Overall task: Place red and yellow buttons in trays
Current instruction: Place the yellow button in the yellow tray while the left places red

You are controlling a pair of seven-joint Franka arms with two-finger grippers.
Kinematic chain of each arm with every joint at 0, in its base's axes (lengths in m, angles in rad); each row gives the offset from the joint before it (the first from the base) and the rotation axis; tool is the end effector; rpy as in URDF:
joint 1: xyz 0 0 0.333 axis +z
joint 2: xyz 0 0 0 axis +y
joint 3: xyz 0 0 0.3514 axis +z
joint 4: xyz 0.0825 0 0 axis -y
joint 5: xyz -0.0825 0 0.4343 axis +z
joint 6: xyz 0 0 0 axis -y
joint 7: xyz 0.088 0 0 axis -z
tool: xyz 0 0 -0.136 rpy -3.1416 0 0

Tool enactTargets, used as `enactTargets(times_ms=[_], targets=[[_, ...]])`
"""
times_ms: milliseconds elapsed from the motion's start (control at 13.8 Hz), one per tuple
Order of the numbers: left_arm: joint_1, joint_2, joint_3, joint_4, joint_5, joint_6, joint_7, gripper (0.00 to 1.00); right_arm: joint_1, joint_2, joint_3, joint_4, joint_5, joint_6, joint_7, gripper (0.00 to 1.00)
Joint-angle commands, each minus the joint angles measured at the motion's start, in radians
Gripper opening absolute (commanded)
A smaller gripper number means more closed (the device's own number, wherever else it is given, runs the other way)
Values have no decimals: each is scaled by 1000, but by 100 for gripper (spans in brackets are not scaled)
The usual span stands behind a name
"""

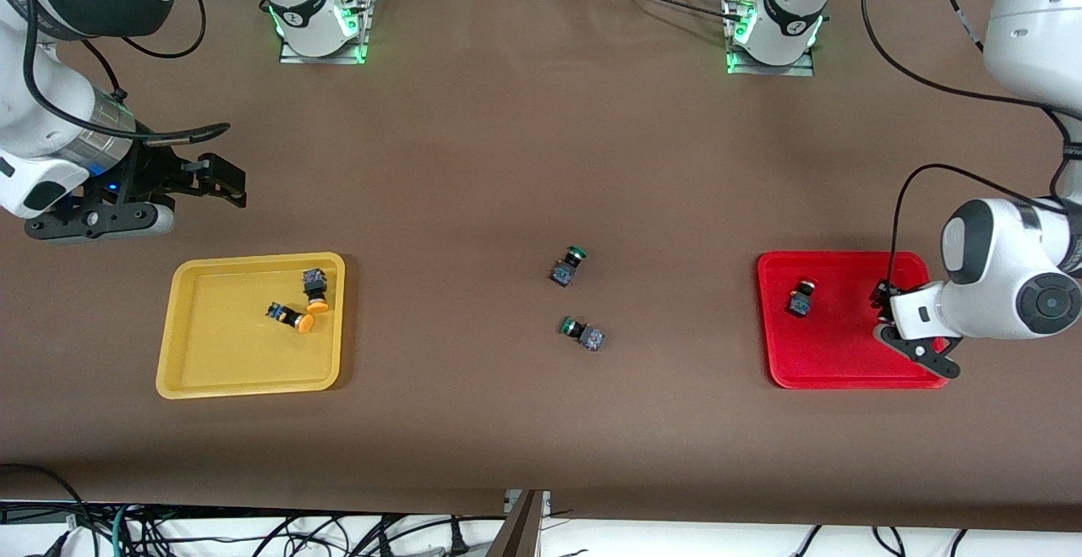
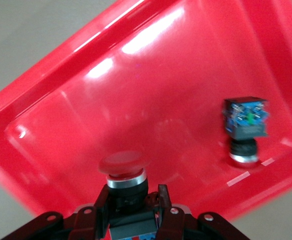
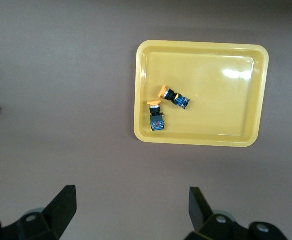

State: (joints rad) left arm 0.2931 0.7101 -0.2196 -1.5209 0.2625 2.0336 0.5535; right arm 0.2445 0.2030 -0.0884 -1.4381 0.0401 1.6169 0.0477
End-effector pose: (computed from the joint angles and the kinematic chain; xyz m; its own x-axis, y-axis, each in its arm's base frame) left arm 0.7420 0.0966 0.2033 0.8200 -0.5409 -0.1870 -0.5445 -0.8380 0.0361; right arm 0.6653 0.1156 0.5747 0.9939 0.1077 -0.0245 0.1072 -0.9940 -0.0211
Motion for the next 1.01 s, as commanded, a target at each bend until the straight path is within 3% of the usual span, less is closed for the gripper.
enactTargets(times_ms=[0,72,144,289,506,722,939], targets=[[11,-5,-14,-82,26,132,28,27,-7,-7,2,-7,-14,1,10,99],[15,0,-12,-85,26,137,29,50,-8,-5,2,-8,-17,3,4,99],[17,0,-12,-85,26,139,31,100,-7,-4,4,-8,-16,2,18,99],[15,-20,-17,-82,26,125,26,100,1,-2,6,-8,-20,3,18,99],[12,-131,-33,-62,9,3,-19,100,-2,-4,4,-27,-20,-6,21,99],[11,-259,-104,-29,9,-169,-189,100,-1,-10,7,-33,-22,5,21,99],[11,-340,-168,69,9,-347,-382,100,-1,-13,7,-45,-23,11,20,100]])
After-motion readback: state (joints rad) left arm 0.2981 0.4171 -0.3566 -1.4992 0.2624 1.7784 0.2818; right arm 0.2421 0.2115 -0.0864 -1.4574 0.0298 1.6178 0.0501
